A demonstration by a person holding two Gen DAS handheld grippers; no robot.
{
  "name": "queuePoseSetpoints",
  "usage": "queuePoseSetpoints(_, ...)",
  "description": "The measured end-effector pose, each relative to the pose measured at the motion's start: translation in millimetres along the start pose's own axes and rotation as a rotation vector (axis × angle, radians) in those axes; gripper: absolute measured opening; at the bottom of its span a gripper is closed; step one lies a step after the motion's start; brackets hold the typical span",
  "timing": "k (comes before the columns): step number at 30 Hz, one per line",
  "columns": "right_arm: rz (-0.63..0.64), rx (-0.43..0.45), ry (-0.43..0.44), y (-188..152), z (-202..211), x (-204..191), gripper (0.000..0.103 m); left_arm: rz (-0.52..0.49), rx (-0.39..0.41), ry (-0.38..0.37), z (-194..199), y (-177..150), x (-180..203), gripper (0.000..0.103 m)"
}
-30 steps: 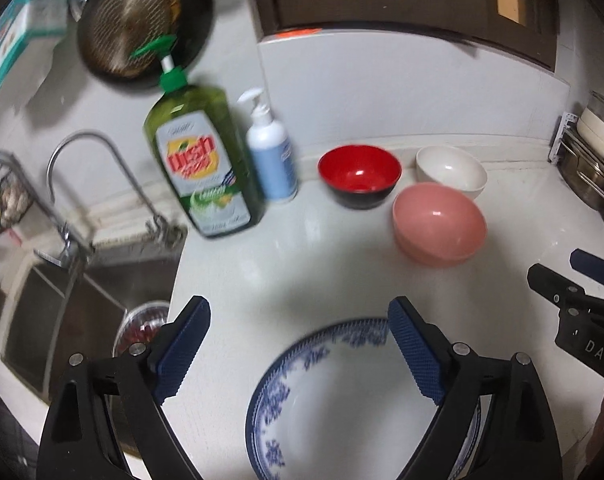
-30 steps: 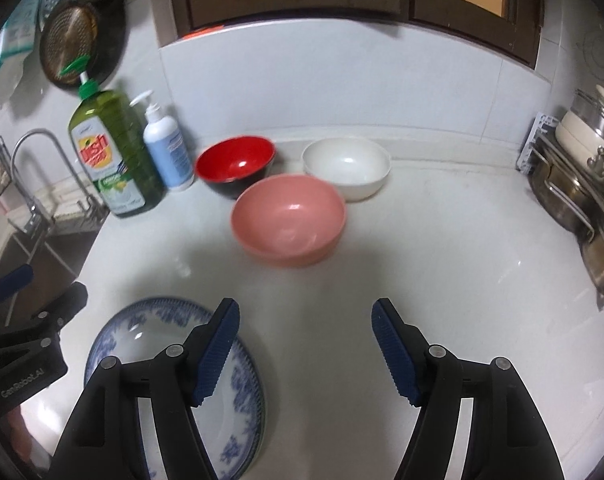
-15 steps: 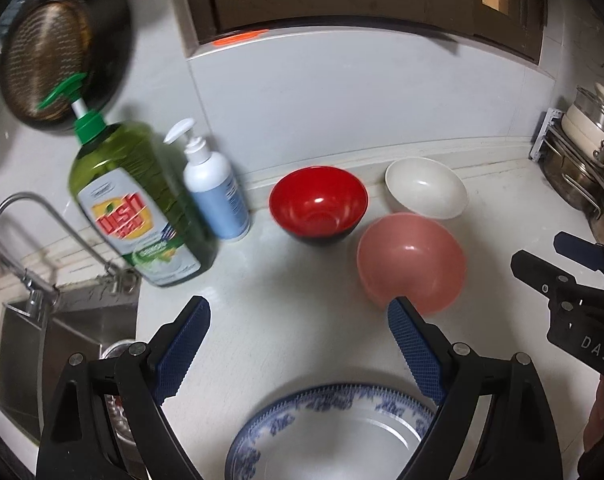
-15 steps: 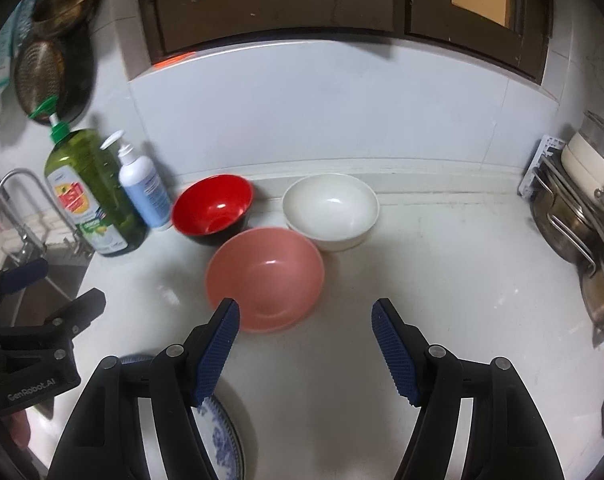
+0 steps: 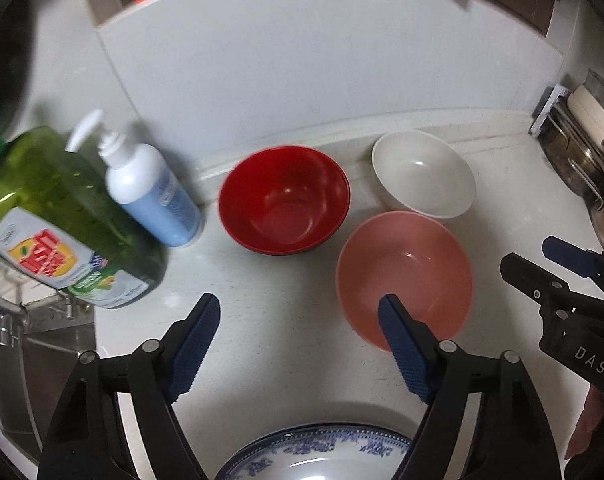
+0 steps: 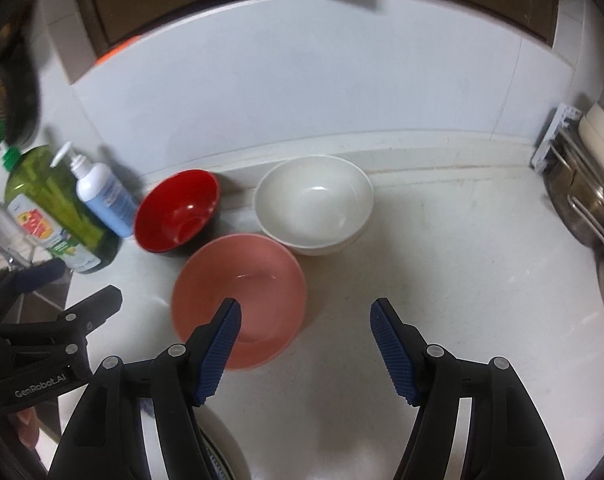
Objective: Organize plates and bowls
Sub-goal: 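Move both open grippers to the rim of the pink bowl, then close both grippers together on the rim of the pink bowl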
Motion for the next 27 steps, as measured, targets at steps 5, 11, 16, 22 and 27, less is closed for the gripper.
queuePoseSetpoints(5,-0.023,-0.068,0.003,1,-23,8,0.055,-0.02,-0.071,-0.045,-25,4,11,0.073)
queuePoseSetpoints(11,-0.082,-0.164,0.025,-3,-49,18,0.041,-0.048,-0.147,-0.082,-48,8,24,0.062)
queuePoseSetpoints(16,-0.097,-0.207,0.01,-6,-62,23,0.032,-0.052,-0.186,-0.1,-63,9,31,0.05)
queuePoseSetpoints(22,-0.126,-0.238,0.01,-9,-70,26,0.023,-0.044,-0.253,-0.142,-79,3,42,0.031)
queuePoseSetpoints(27,-0.153,-0.256,0.026,-13,-76,27,0.017,-0.005,-0.291,-0.174,-87,1,49,0.018)
Point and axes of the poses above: each gripper's, at about its wrist camera, not at the fingertips, and z roughly against the way its jaws point, x to its right, y to its top, the point moved 7 cm from there along -z, roughly the way its jaws point, and after that the axes turned 12 degrees about y, right-handed, at the moved point
